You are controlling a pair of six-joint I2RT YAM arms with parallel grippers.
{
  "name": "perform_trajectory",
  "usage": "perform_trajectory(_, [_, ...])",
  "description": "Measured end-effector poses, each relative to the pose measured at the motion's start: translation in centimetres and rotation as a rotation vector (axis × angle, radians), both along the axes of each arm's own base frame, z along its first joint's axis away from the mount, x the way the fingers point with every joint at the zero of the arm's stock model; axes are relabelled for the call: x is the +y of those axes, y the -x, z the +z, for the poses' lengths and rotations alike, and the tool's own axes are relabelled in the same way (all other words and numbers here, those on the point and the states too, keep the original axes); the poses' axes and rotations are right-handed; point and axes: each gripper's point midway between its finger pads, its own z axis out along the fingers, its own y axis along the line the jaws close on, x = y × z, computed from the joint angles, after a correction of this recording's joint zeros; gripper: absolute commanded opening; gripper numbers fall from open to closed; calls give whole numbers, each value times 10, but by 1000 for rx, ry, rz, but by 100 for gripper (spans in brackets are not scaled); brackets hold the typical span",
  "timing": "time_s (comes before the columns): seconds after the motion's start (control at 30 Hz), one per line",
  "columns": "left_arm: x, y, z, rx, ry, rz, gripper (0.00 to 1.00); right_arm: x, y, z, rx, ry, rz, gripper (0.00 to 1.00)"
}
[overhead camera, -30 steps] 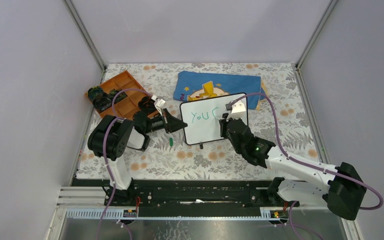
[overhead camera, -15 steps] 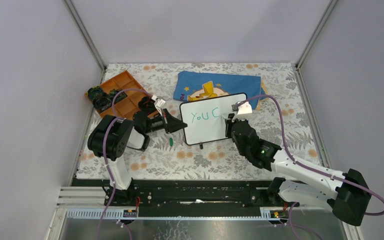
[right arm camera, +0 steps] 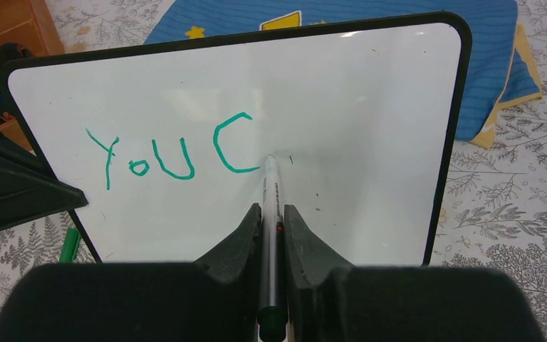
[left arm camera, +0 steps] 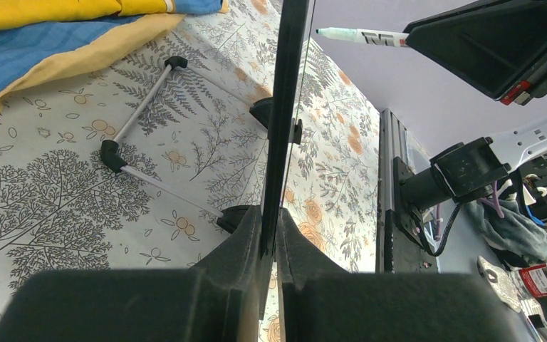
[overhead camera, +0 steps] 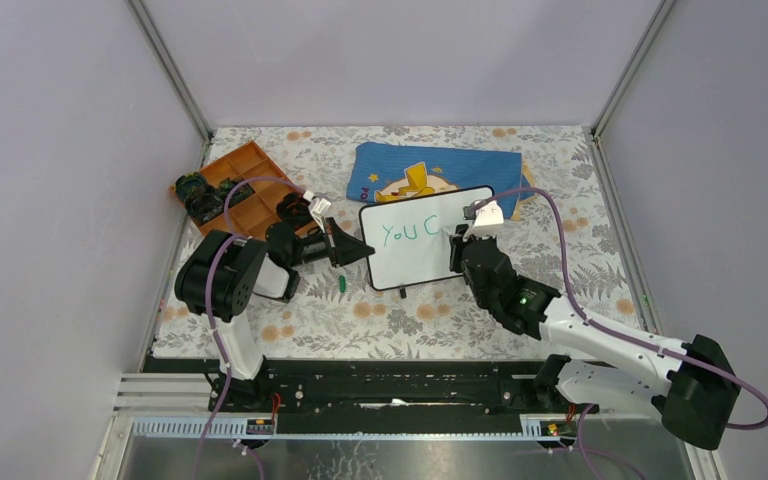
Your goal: Write a sentence on the whiteboard
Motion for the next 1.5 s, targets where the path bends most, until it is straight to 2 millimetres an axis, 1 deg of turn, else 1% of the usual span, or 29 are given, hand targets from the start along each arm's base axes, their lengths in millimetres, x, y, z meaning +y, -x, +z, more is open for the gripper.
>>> perform_trajectory(0.4, [0, 0, 0, -3, -3, 0, 0, 4, -7, 2, -2, -3, -9, 0])
perform_trajectory(0.73, [0, 0, 0, -3, -3, 0, 0, 14, -6, -1, 10, -15, 37, 0])
perform_trajectory(0.97, [0, 0, 0, -3, -3, -1, 0, 17, -5, -2, 18, -17, 54, 0])
perform_trajectory(1.5, [0, 0, 0, -3, -4, -1, 0, 9, -2, -10, 41, 16, 36, 0])
